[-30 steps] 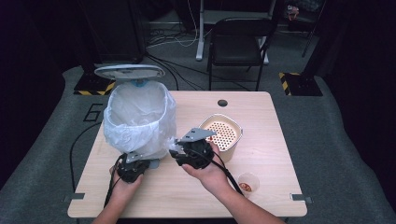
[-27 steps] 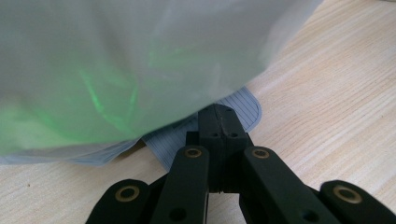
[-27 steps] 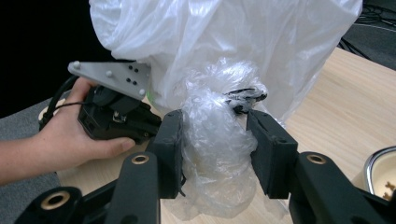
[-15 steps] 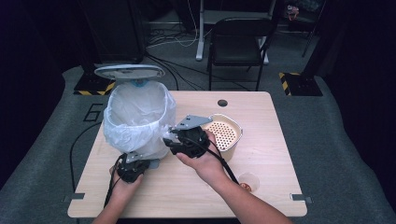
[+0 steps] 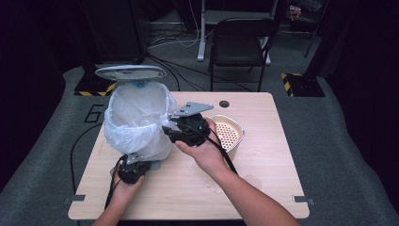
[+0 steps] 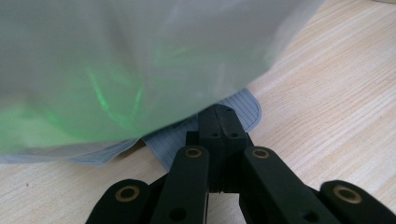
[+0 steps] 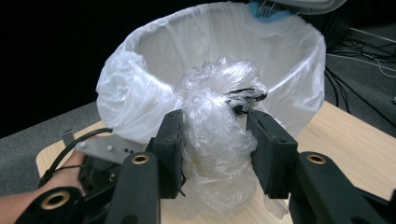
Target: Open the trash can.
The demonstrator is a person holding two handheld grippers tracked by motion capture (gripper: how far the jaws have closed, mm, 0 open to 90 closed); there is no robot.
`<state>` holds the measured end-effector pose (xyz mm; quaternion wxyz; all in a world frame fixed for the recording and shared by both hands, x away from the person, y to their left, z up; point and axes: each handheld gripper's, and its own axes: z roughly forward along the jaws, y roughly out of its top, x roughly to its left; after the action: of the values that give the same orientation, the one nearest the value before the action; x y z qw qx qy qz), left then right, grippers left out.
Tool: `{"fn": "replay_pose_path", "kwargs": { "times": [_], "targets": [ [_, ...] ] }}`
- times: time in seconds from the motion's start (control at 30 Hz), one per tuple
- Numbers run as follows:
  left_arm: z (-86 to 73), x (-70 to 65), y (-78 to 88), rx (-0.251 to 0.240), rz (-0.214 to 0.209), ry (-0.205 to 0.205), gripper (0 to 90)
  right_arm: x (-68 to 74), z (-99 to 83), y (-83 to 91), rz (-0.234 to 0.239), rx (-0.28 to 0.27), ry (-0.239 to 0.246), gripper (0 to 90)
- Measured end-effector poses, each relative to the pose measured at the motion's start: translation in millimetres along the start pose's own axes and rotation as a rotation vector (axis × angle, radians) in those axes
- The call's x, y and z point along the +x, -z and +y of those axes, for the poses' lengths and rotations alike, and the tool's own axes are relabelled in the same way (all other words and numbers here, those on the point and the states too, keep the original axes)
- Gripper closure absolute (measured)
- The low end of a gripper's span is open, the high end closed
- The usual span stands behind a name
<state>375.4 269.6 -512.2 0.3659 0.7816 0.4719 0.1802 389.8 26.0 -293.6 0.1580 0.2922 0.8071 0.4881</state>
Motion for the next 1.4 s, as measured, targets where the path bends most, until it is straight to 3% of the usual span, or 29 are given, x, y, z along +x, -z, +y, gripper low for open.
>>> {"fn": "replay_pose_path", "kwargs": {
  "times": [0.1,0.13,0.17,0.23,0.27,0.33,0.4,0.47,0.5,0.53,0.63,0.73,0.77,0.8,0.83,0.87,0.9,1.13,1.4],
  "targets": [
    [0.0,0.2,0.1,0.002,0.002,-0.001,90.0,-2.6,4.4,0.1,-0.004,0.004,0.005,58.2],
    [-0.3,-1.5,-1.1,-0.015,-0.002,0.025,90.0,-3.4,5.7,0.0,-0.007,0.004,0.012,58.2],
    [-0.3,0.1,0.1,0.009,0.005,0.006,90.0,-3.6,7.0,0.0,-0.009,0.004,0.007,58.2],
    [-0.5,-2.4,-1.5,-0.018,0.001,0.043,90.0,-4.1,9.6,0.2,-0.012,0.002,0.009,58.2],
    [-0.4,-2.3,-1.6,-0.019,-0.002,0.041,90.0,-4.1,10.8,-0.1,-0.012,-0.001,0.008,58.2],
    [0.0,-0.3,-0.5,-0.008,-0.004,0.006,90.0,-3.9,13.1,-1.2,-0.01,-0.008,0.007,58.2],
    [-0.1,-0.6,-0.5,-0.009,-0.005,0.012,90.0,-3.0,15.9,-2.5,-0.01,-0.01,0.008,58.2],
    [0.5,2.6,1.4,0.025,-0.003,-0.037,90.0,-1.8,19.5,-4.1,-0.015,-0.013,0.009,58.2],
    [0.3,1.5,0.7,0.011,-0.007,-0.02,90.0,-1.8,19.5,-4.1,-0.015,-0.013,0.009,58.2],
    [-0.5,-2.2,-1.6,-0.022,-0.004,0.039,90.0,-1.5,20.8,-4.7,-0.016,-0.014,0.01,58.2],
    [-0.2,0.2,0.2,0.006,-0.002,0.002,90.0,0.2,24.6,-6.3,-0.018,-0.015,0.015,58.2],
    [-0.4,-1.8,-1.2,-0.019,-0.007,0.029,90.0,2.1,28.3,-7.7,-0.016,-0.017,0.026,58.2],
    [0.2,1.7,1.0,0.016,-0.004,-0.023,90.0,2.9,29.8,-8.1,-0.019,-0.02,0.027,58.2],
    [0.4,2.5,1.4,0.023,-0.004,-0.035,90.0,3.5,31.1,-8.3,-0.015,-0.019,0.029,58.2],
    [0.0,0.1,-0.3,-0.004,-0.01,-0.001,90.0,4.0,32.9,-9.1,-0.016,-0.022,0.033,58.2],
    [0.3,1.9,1.0,0.016,-0.007,-0.026,90.0,3.9,34.0,-9.6,-0.017,-0.022,0.037,58.2],
    [-0.4,-1.6,-1.3,-0.022,-0.006,0.025,90.0,3.6,35.5,-10.5,-0.018,-0.025,0.037,58.2],
    [0.0,0.4,-0.2,-0.006,-0.013,0.014,90.0,0.3,43.7,-17.8,-0.022,-0.032,0.029,58.2],
    [0.1,-2.1,-1.1,-0.025,-0.013,0.049,90.0,-0.3,49.6,-31.0,-0.021,-0.022,0.027,58.2]
  ]
}}
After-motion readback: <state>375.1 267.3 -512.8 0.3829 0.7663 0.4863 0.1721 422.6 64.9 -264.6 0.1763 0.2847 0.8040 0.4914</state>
